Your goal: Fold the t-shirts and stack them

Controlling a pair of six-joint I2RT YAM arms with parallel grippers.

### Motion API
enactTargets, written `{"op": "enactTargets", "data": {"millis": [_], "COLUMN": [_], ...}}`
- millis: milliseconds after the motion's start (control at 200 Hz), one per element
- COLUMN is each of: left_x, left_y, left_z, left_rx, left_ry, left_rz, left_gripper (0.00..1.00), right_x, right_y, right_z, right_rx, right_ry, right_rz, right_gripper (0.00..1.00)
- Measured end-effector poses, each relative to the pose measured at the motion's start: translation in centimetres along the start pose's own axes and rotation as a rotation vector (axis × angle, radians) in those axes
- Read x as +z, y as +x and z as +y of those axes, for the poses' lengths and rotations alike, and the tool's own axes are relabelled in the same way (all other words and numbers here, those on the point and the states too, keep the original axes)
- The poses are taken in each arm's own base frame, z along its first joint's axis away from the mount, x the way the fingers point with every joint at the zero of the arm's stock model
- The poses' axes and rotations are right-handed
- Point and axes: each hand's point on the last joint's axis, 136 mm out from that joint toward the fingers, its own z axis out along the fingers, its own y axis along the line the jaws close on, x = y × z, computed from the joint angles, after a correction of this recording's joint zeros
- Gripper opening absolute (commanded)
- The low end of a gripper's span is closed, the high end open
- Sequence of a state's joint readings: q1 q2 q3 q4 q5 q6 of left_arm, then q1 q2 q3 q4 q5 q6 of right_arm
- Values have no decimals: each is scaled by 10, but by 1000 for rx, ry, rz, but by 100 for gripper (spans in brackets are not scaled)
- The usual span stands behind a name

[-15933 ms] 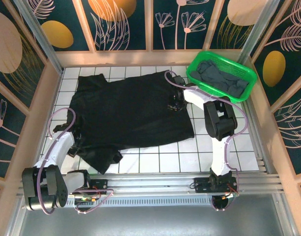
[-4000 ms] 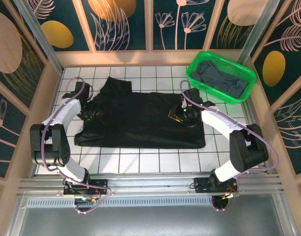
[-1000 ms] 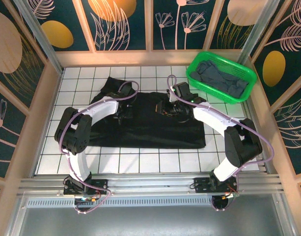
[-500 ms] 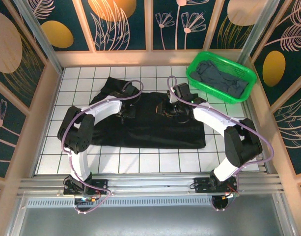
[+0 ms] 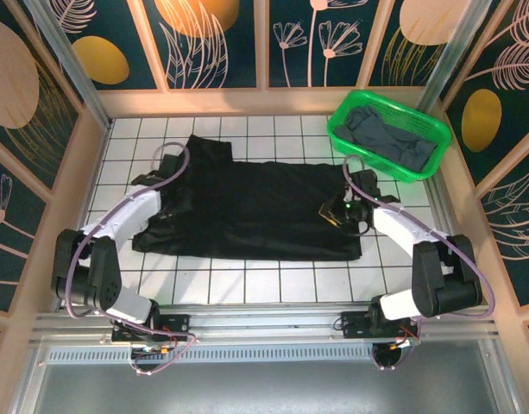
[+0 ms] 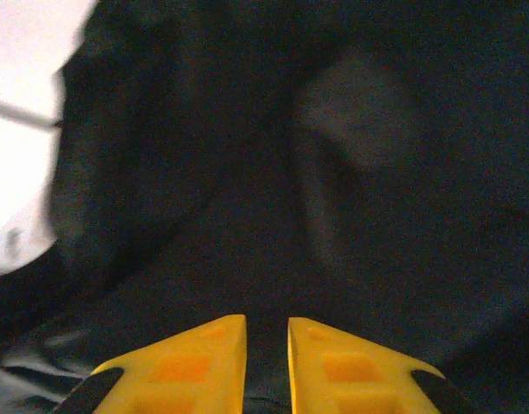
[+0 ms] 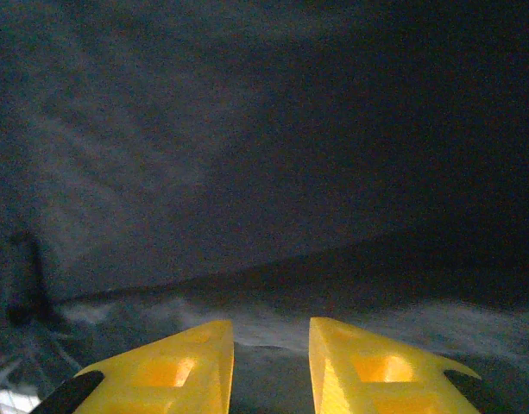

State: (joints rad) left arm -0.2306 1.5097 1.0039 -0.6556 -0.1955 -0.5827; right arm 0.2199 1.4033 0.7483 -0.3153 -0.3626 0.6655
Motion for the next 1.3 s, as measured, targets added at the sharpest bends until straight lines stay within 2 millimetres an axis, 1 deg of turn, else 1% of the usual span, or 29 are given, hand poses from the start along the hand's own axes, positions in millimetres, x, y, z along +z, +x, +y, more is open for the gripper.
{"op": "enactTargets", "data": {"millis": [10,50,75,130,150,210,235,280,315,320,340,385,430,485,545,731,866,946,1116,1206,1301], "left_x": [4,16,20,38,40,55,59,59,63,63,63,66,68,69,70,68,64,61,50,45,40], "left_y": [2,11,15,29,31,38,38,31,25,24,22,16,12,9,8,11,21,31,54,65,75], "left_z": [6,22,27,44,46,62,66,70,76,77,78,88,94,98,100,101,104,106,117,126,135], "left_rx": [-17,-55,-65,-117,-126,-191,-214,-249,-291,-295,-303,-349,-383,-407,-430,-498,-549,-582,-629,-650,-675], "left_ry": [-10,-41,-51,-83,-86,-111,-114,-111,-114,-115,-116,-127,-134,-135,-135,-99,-87,-82,-109,-149,-200], "left_rz": [13,56,71,142,153,202,211,199,186,186,183,168,161,154,145,95,80,75,79,92,110], "left_gripper": [16,14,13,11,10,8,7,7,7,7,7,7,7,7,7,9,9,9,10,11,16], "right_x": [0,-1,-1,-1,-1,1,2,4,5,7,8,12,15,15,20,22,22,22,21,19,14], "right_y": [0,0,0,0,0,1,1,2,2,2,2,4,5,0,-3,-4,-2,-1,12,26,36], "right_z": [-3,-10,-12,-19,-20,-28,-32,-42,-46,-50,-54,-66,-72,-69,-67,-63,-64,-63,-61,-61,-64], "right_rx": [8,28,32,53,56,71,78,95,104,111,119,144,167,173,171,145,124,110,79,59,60], "right_ry": [6,23,30,58,65,100,118,156,174,188,203,248,273,276,285,323,345,354,369,379,396], "right_rz": [-1,-1,-2,-2,-4,-1,-2,4,5,8,9,23,37,39,48,49,39,33,46,67,89], "right_gripper": [28,28,28,27,27,27,27,27,27,27,26,24,22,21,21,21,20,20,20,20,20]}}
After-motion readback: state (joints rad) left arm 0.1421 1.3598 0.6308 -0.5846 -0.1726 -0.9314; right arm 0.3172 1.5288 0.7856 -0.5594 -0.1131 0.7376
